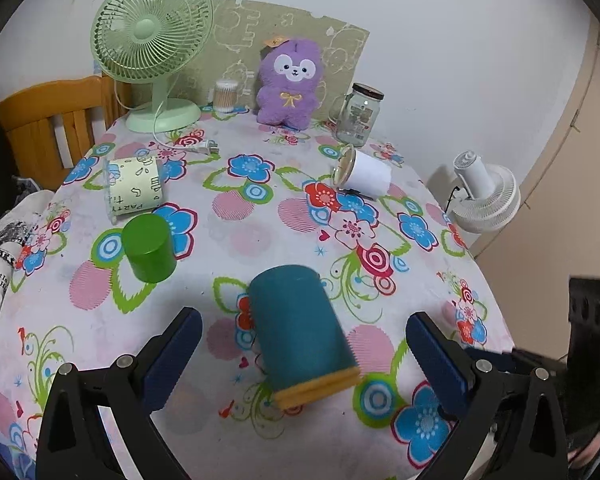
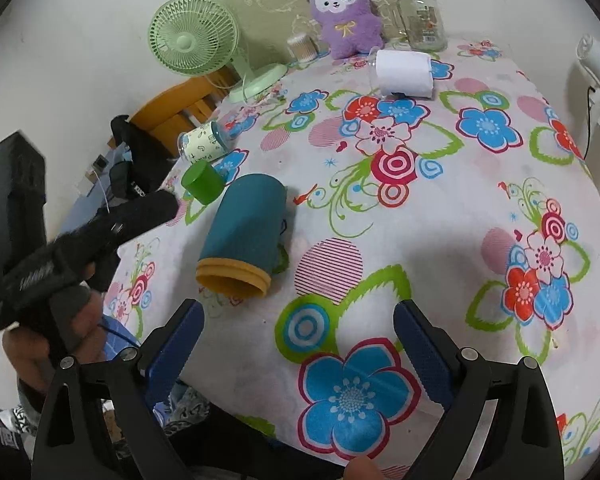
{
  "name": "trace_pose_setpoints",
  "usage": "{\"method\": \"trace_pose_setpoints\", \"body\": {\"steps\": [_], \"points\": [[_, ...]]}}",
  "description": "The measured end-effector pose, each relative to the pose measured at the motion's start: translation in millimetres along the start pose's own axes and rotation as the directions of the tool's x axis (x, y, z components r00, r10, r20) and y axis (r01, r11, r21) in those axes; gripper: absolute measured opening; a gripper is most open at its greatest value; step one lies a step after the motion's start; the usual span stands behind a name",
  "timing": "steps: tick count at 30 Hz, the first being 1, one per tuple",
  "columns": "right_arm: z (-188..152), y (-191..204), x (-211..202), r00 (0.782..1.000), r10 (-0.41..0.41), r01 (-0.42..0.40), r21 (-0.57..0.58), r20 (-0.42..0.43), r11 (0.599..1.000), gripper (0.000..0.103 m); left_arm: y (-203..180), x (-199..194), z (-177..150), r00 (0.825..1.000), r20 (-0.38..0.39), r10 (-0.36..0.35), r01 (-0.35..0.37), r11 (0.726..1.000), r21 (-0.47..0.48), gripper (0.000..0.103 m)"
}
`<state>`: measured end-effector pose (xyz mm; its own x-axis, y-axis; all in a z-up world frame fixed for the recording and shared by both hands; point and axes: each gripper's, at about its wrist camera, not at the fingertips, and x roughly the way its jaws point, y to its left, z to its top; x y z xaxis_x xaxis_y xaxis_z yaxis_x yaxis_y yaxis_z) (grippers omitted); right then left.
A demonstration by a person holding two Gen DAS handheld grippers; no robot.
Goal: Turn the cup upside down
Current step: 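Move the left gripper to the teal cup and grasp its body, then lift the teal cup with the left gripper and turn it rim-down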
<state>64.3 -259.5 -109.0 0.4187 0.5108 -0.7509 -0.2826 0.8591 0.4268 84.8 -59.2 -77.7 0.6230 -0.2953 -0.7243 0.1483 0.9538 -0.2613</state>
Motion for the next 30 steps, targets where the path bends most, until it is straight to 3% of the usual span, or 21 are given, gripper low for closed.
{"method": "trace_pose_setpoints", "body": {"steps": [3,6,14,18,21,30], "points": [[-5,-3,0,1.000,-0.002,0.002,0.002,0.000,1.000,0.097,-4,12,6,1.000,-0.026,0.017,-0.017,1.000,0.008,0.103],[-10,-3,3,1.000,-0.009,0.009,-0.002,-0.008,1.000,0.097,-9,27,9,0.994,-0.051,0.098,-0.096,0.995,0.038,0.103],[-24,8,6,1.000,-0.024,0.024,-0.040,-0.001,0.999,0.097,1,52,16,0.987,-0.124,0.105,-0.109,0.994,-0.023,0.103],[-33,24,7,1.000,0.002,-0.002,-0.074,-0.002,0.997,0.097,2,69,17,0.972,-0.186,0.145,-0.152,0.988,-0.025,0.103],[-36,34,5,1.000,-0.014,0.016,-0.115,0.020,0.993,0.097,5,77,14,0.968,-0.218,0.123,-0.138,0.989,-0.052,0.103],[-36,37,-1,0.999,0.000,0.006,-0.126,0.042,0.992,0.097,6,93,13,0.956,-0.261,0.132,-0.155,0.986,-0.069,0.103]]}}
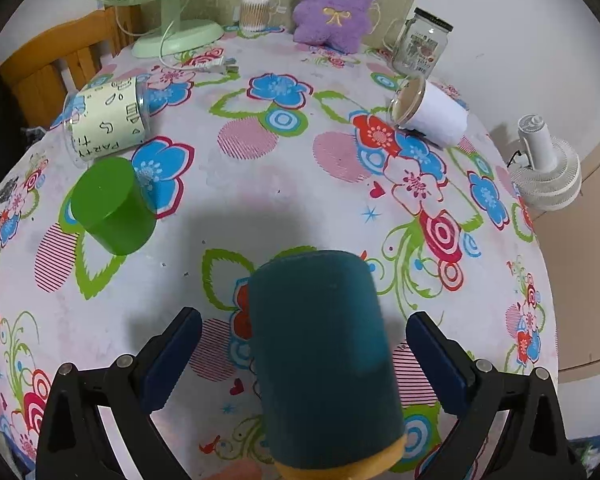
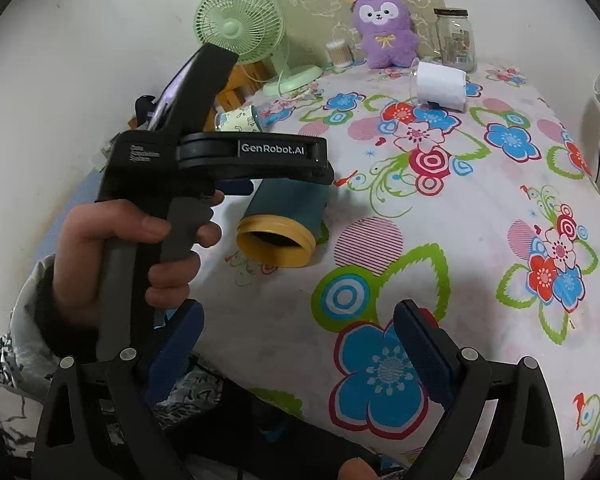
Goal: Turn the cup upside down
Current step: 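Lift the teal cup with the left gripper and turn it rim-down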
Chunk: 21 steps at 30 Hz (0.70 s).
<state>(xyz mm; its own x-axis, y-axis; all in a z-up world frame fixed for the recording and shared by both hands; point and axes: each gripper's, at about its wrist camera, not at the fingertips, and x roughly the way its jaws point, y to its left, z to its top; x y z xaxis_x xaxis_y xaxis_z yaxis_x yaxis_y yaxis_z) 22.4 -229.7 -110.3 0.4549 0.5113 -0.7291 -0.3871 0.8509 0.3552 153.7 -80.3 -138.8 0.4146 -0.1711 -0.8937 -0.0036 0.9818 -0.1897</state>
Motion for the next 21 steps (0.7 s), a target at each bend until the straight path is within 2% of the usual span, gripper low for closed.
{"method": "trace_pose_setpoints", "body": {"steps": [4,10,13,14,15,21], "points": [[-1,-1,1,1.000,-0.001,0.001,0.002,0.000,1.000,0.097,0,8,3,1.000,-0.017,0.002,-0.003,1.000,-0.013,0.103],[-4,-5,1,1.000,-0.004,0.004,0.018,0.000,1.000,0.097,2,22,4,0.997,-0.079,-0.012,0.009,0.999,-0.047,0.092],[-4,-7,0,1.000,-0.003,0.003,0.024,0.002,1.000,0.097,2,20,2,0.998,-0.069,-0.001,-0.002,0.999,-0.041,0.082],[-4,-8,0,1.000,0.000,0.000,0.025,0.003,1.000,0.097,2,19,2,0.998,-0.067,-0.015,0.013,0.999,-0.042,0.074],[-4,-8,0,1.000,0.001,-0.001,0.025,0.003,1.000,0.097,2,18,2,0.997,-0.068,-0.027,0.023,0.999,-0.045,0.072],[-2,-8,0,1.000,0.002,-0.003,0.023,0.011,1.000,0.097,5,7,0,0.998,-0.047,-0.037,0.035,0.998,-0.054,0.071]]}}
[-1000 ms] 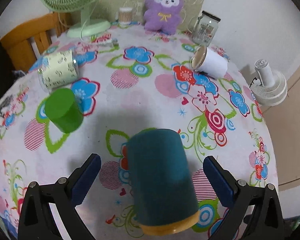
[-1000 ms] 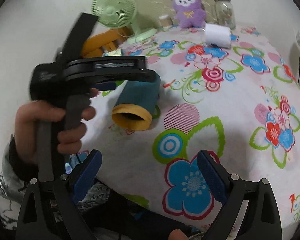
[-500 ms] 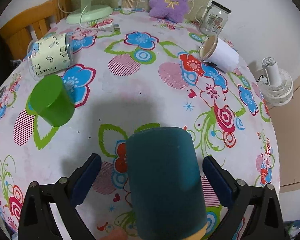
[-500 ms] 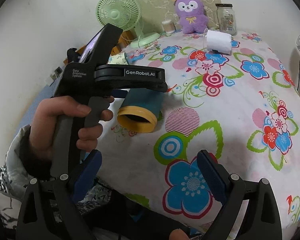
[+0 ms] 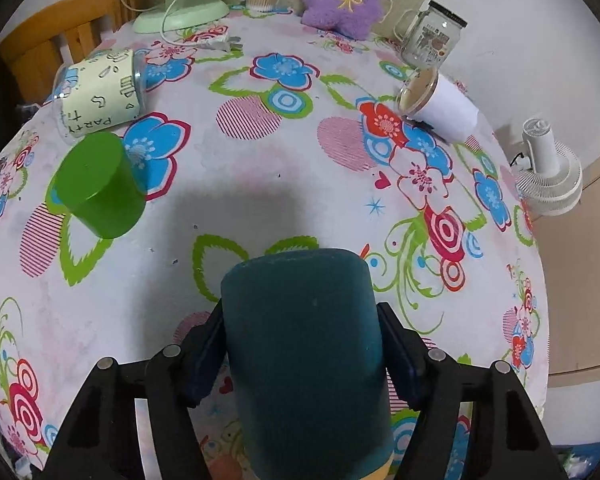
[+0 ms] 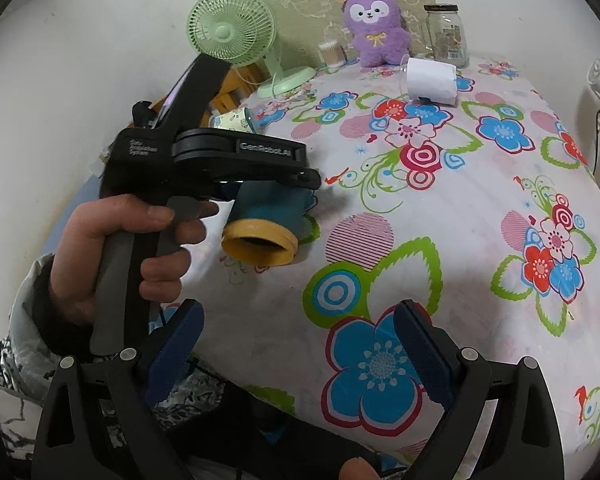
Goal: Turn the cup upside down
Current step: 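Lift the teal cup with the left gripper and turn it rim-down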
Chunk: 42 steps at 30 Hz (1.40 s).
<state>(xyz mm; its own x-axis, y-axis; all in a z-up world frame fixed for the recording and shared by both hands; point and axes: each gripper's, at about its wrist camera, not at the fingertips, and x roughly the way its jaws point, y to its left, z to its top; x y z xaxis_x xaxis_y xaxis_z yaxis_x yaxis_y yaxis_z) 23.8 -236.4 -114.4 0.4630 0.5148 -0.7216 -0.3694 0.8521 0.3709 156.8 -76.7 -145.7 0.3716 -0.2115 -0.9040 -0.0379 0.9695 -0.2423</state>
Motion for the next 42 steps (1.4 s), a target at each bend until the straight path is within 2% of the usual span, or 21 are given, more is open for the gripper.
{"method": "trace_pose_setpoints", "body": {"steps": [8,15,21,27,33,39,42], "points": [[7,0,-1,1.000,-0.015,0.015,0.001,0.027,1.000,0.097,-2,-41,-8,0.993,0.115,-0.016,0.012,1.000,0.028,0.070],[8,9,-3,0.999,-0.015,0.016,-0.022,0.035,1.000,0.097,-3,-78,-13,0.972,0.236,0.003,-0.015,0.999,0.051,0.068],[8,14,-6,0.999,-0.025,0.026,-0.036,0.046,0.999,0.097,-1,-97,-21,0.958,0.287,0.009,-0.028,0.998,0.062,0.068],[7,16,-8,0.998,-0.030,0.032,-0.041,0.052,0.999,0.097,6,-108,-42,0.958,0.287,0.009,-0.027,0.998,0.057,0.068],[7,12,-5,0.998,-0.033,0.034,-0.033,0.049,0.999,0.097,10,-106,-66,0.968,0.249,0.041,-0.059,0.996,0.063,0.068],[11,3,2,0.996,-0.068,0.070,-0.023,0.053,0.997,0.097,12,-79,-61,0.976,0.201,0.085,-0.099,0.993,0.063,0.068],[12,-3,8,0.992,-0.109,0.111,-0.021,0.058,0.994,0.097,10,-74,-60,0.973,0.212,0.091,-0.109,0.991,0.074,0.068]]}}
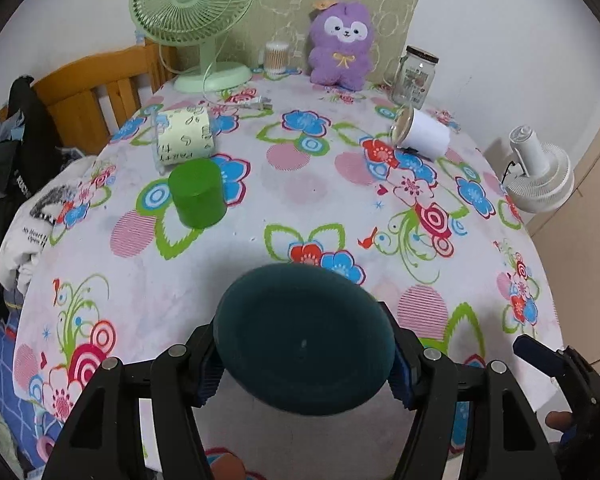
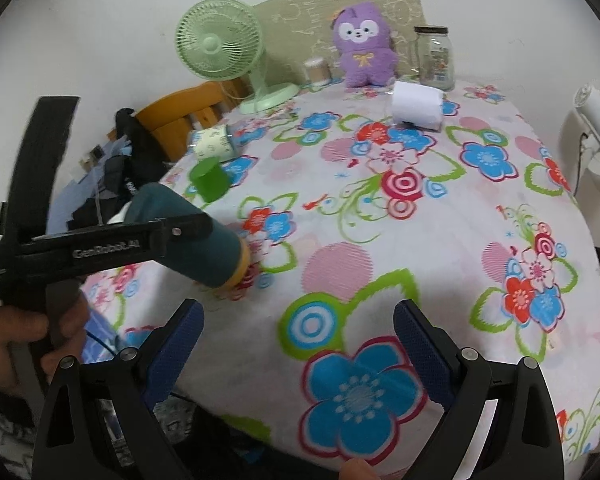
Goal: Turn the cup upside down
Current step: 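Lift the teal cup with the left gripper and turn it rim-down, then set the teal cup upside down on the tablecloth and open the left gripper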
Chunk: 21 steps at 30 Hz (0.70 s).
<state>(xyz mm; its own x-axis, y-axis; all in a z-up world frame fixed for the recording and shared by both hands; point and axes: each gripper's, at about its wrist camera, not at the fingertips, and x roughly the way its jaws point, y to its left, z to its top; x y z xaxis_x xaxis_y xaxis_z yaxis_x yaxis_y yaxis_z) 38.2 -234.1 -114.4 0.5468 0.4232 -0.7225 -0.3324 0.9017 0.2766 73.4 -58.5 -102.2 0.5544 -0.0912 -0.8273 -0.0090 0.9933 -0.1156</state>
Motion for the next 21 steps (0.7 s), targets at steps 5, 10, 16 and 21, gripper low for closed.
{"method": "trace_pose_setpoints", "body": {"steps": [5,10,16,21], "points": [[1,-3,5,1.000,0.009,-0.009,0.008,-0.009,1.000,0.097,-3,0,2,1.000,0.008,-0.011,0.011,1.000,0.004,0.072],[4,2,4,1.000,0.010,-0.010,-0.013,0.000,1.000,0.097,-5,-5,6,0.999,0.038,-0.010,0.010,1.000,0.003,0.088],[5,7,6,1.000,0.014,-0.014,-0.027,-0.003,1.000,0.097,-2,-11,9,0.998,0.059,-0.009,0.009,1.000,-0.008,0.094],[6,12,5,1.000,0.015,-0.015,-0.041,-0.004,0.999,0.097,3,-14,9,0.998,0.064,-0.017,0.019,1.000,-0.025,0.094]]}}
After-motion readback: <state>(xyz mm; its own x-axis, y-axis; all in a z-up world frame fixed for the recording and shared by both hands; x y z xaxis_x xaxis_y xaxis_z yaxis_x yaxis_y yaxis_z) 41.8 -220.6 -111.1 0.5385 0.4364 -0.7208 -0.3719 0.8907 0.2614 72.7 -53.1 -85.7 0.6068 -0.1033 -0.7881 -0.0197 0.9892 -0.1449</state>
